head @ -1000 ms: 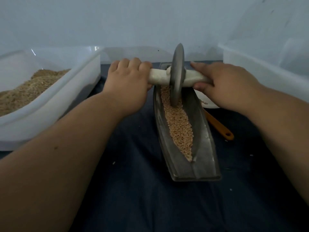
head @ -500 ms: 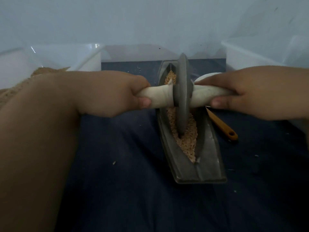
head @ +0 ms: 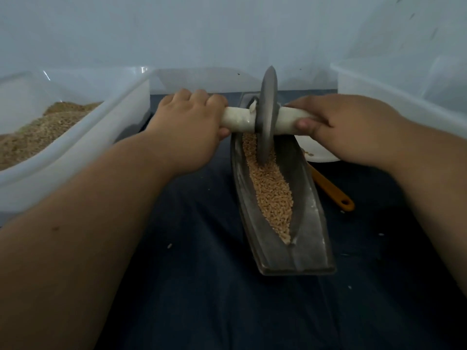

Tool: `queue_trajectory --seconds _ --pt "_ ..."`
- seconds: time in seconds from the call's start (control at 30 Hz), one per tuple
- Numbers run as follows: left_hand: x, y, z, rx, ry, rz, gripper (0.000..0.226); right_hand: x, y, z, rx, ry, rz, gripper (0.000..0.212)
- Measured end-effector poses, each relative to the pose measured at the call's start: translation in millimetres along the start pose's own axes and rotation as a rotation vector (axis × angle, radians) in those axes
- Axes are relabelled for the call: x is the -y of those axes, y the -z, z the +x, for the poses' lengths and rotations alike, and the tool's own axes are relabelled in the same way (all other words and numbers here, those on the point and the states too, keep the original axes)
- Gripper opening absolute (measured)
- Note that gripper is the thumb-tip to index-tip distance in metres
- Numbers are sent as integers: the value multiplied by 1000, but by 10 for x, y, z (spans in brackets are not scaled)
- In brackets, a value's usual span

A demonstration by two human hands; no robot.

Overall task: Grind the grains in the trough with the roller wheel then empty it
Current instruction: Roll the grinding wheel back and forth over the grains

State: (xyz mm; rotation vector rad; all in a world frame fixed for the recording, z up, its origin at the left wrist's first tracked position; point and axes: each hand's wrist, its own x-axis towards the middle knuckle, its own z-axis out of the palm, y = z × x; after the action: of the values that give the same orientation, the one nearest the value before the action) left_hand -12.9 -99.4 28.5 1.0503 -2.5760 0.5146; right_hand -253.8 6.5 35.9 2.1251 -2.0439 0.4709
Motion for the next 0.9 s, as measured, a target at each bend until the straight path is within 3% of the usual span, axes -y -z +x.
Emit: queue_trajectory --seconds 0.17,0.23,0.33,0.43,0.53,0.73,0.9 --pt "112 311 -158 355 -72 -132 25 188 352 -216 254 23 4 70" --pt "108 410 -239 400 -111 -94 28 238 451 -316 333 48 27 67" --pt "79 450 -292 375 -158 -65 33 275 479 -383 326 76 0 45" --pt "69 403 -251 339 -136 -82 28 238 423 -389 270 101 -82 56" --pt "86 255 -173 282 -79 -98 25 106 238 -285 130 83 -149 51" --pt "-30 -65 62 -93 101 13 22 33 -155 118 -182 -114 -382 22" --pt "-69 -83 101 -124 128 67 14 2 -166 110 -139 -126 -380 14"
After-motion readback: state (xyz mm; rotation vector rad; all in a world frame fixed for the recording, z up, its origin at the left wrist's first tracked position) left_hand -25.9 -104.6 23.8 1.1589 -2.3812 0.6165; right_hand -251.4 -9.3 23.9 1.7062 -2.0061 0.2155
